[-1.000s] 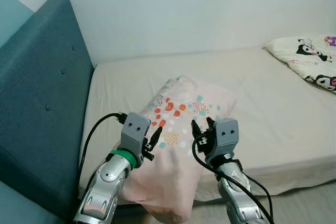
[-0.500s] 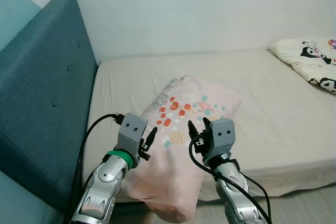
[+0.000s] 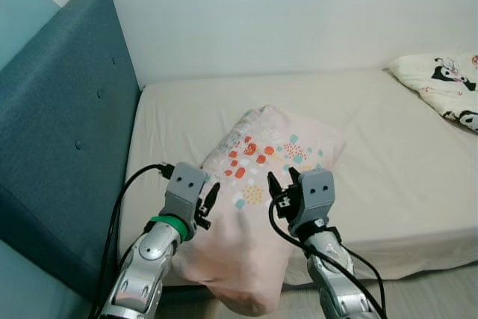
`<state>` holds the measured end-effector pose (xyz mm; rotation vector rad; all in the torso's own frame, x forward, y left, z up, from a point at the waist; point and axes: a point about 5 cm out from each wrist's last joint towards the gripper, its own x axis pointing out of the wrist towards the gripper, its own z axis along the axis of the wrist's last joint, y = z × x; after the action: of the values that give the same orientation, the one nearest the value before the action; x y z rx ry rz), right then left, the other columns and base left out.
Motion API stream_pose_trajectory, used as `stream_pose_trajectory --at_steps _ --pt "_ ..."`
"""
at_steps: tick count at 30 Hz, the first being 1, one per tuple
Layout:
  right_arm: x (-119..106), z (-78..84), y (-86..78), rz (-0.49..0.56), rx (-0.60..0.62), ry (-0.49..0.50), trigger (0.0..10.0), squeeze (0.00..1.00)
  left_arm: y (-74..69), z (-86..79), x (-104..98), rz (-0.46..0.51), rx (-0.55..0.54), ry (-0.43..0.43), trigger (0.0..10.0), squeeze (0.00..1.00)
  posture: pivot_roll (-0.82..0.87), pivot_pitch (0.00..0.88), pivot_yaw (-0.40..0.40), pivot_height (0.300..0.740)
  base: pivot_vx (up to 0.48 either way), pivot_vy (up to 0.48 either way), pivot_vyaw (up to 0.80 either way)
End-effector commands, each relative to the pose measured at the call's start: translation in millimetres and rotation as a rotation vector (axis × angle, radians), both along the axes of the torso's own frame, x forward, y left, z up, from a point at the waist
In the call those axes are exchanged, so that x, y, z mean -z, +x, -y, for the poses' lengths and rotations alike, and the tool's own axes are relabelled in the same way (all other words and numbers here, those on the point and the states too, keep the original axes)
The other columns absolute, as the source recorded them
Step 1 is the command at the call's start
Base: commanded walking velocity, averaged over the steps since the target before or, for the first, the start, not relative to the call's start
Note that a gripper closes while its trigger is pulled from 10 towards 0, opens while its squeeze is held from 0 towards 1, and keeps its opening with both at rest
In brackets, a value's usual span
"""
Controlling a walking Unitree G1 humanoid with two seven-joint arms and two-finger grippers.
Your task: Clean up the room
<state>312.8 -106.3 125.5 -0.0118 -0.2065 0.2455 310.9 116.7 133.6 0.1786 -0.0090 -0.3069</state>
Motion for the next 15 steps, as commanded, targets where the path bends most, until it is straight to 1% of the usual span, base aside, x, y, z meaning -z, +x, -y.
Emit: stream_pose_trajectory --at_steps 1,15 --pt "4.6 -0.4 -1.0 -0.021 -0.001 -0.001 10.0 0.00 -1.3 -2.1 5.9 -0.015 -0.010 0.012 10.0 0.00 -0.08 0.076 0.073 0.658 0.000 0.000 0.00" --pt "4.9 -0.9 -0.2 -0.026 -0.002 0.006 10.0 0.00 -1.3 -3.0 6.0 -0.015 -0.009 0.015 10.0 0.00 -0.08 0.073 0.076 0.618 0.000 0.000 0.00"
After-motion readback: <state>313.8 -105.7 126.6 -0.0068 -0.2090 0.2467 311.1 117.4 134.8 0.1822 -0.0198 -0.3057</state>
